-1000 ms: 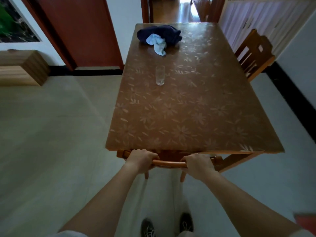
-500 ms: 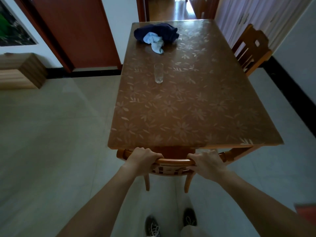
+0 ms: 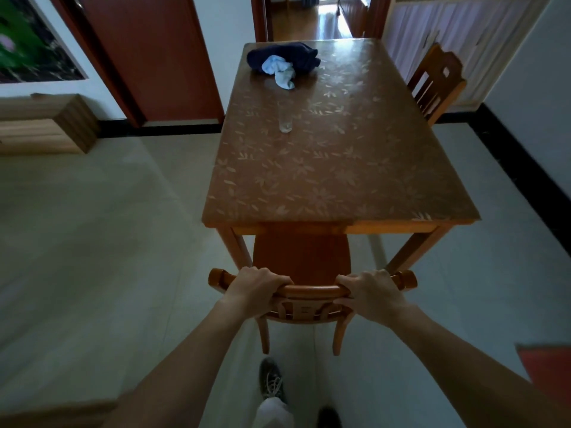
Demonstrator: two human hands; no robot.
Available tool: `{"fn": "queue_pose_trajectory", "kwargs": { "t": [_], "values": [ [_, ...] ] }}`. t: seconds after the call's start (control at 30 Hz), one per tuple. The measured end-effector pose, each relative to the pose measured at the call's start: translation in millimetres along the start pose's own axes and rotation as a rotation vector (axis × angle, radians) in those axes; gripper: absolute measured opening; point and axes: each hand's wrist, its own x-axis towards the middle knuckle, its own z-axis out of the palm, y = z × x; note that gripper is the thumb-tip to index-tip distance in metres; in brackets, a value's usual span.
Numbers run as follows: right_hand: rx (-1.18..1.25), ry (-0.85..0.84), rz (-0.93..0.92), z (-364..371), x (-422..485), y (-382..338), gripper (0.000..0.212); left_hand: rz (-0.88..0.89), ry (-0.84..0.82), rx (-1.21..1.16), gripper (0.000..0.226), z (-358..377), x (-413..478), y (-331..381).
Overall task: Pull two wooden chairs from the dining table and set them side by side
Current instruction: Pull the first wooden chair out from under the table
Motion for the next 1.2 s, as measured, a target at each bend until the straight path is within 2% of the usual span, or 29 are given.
{"fn": "queue_pose_trajectory", "kwargs": {
  "t": [0.2, 0.27, 0.6, 1.0, 1.2],
  "values": [
    [-0.031, 0.060, -0.049, 14.6, -71.2, -29.8, 0.026, -0.018, 0.022, -0.030, 0.020, 31.4, -58.7, 57.5],
    [-0.015, 0.028, -0.042, 21.2, -91.5, -44.3, 0.024, 0.002, 0.031, -0.041, 0.021, 41.1, -79.9, 71.0],
    [0.002, 0.040, -0.002, 53.2, -216.6, -147.5, 0.025, 0.018, -0.005, -0.008, 0.030, 79.1, -212.5, 146.4],
    [0.026, -0.082, -0.013, 75.6, -363.6, -225.4, 0.021, -0.062, 0.014, -0.049, 0.032, 142.0, -339.2, 265.2],
    [0.040, -0.079, -0.017, 85.4, -421.5, -260.1, 0.021, -0.087, 0.001, -0.018, 0.036, 162.2, -390.9, 305.2]
  ]
}}
